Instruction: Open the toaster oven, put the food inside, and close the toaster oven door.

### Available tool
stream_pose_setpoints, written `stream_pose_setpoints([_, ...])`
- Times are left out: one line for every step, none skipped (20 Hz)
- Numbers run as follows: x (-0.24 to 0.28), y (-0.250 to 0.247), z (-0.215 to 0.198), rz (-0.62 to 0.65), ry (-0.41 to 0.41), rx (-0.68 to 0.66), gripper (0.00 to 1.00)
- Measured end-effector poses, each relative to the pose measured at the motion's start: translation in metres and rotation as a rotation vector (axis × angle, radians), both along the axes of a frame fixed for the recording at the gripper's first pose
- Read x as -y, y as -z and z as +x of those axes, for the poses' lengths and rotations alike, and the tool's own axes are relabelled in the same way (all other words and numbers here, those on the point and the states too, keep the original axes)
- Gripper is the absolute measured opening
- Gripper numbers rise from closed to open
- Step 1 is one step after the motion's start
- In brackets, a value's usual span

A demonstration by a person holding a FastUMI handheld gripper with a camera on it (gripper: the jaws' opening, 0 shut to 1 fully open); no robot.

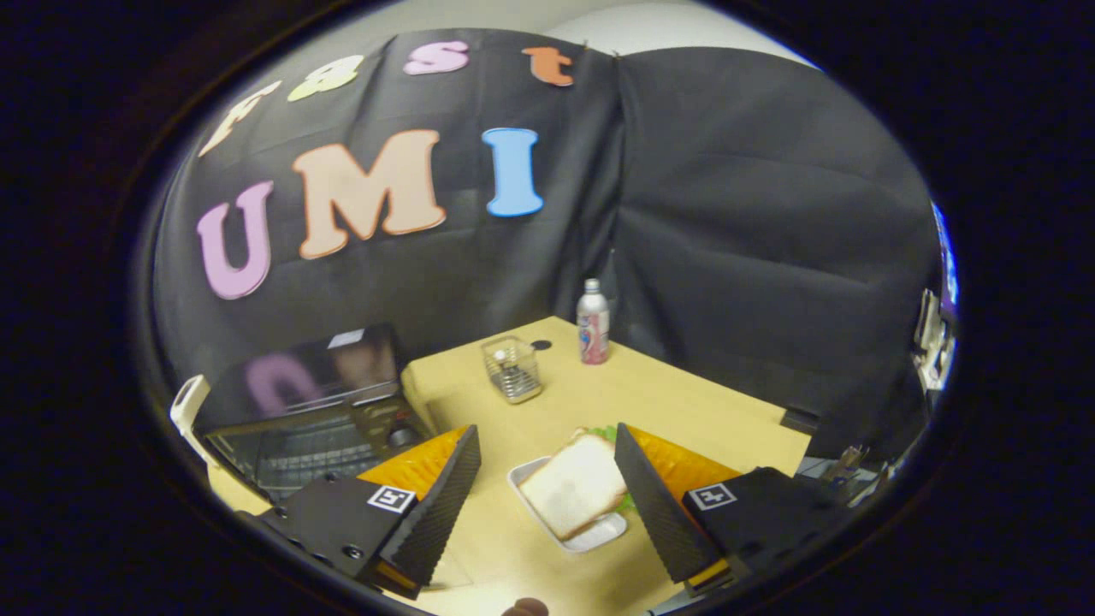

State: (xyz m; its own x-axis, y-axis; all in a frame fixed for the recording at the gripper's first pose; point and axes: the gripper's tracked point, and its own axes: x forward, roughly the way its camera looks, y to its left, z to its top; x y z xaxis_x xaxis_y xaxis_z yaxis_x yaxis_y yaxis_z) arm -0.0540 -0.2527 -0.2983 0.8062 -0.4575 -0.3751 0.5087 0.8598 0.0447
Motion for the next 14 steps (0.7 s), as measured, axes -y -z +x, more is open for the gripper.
stream_pose_setpoints([0.012, 0.001, 0.000, 0.018, 0.027, 0.015, 0.99])
stream_pose_setpoints([0.025, 0.003, -0.001, 0.034, 0.053, 0.021, 0.99])
stream_pose_setpoints([0.035, 0.009, -0.004, 0.049, 0.076, 0.021, 0.99])
stream_pose_setpoints([0.043, 0.015, -0.005, 0.067, 0.096, 0.017, 0.99])
stream_pose_setpoints([0.048, 0.023, -0.006, 0.091, 0.109, 0.015, 0.99])
stream_pose_setpoints([0.054, 0.031, -0.007, 0.118, 0.125, 0.013, 0.99])
stream_pose_setpoints([0.058, 0.041, -0.009, 0.149, 0.138, 0.011, 0.99])
stream_pose_setpoints([0.062, 0.050, -0.009, 0.182, 0.147, 0.007, 0.99])
stream_pose_setpoints([0.062, 0.059, -0.009, 0.214, 0.148, 0.005, 0.99])
stream_pose_setpoints([0.063, 0.068, -0.008, 0.241, 0.150, -0.001, 0.99])
stream_pose_setpoints([0.063, 0.078, -0.007, 0.264, 0.148, -0.014, 0.99])
stream_pose_setpoints([0.062, 0.087, -0.006, 0.283, 0.143, -0.031, 0.99])
stream_pose_setpoints([0.061, 0.097, -0.005, 0.294, 0.138, -0.050, 0.99])
stream_pose_setpoints([0.059, 0.105, -0.004, 0.302, 0.130, -0.071, 0.99])
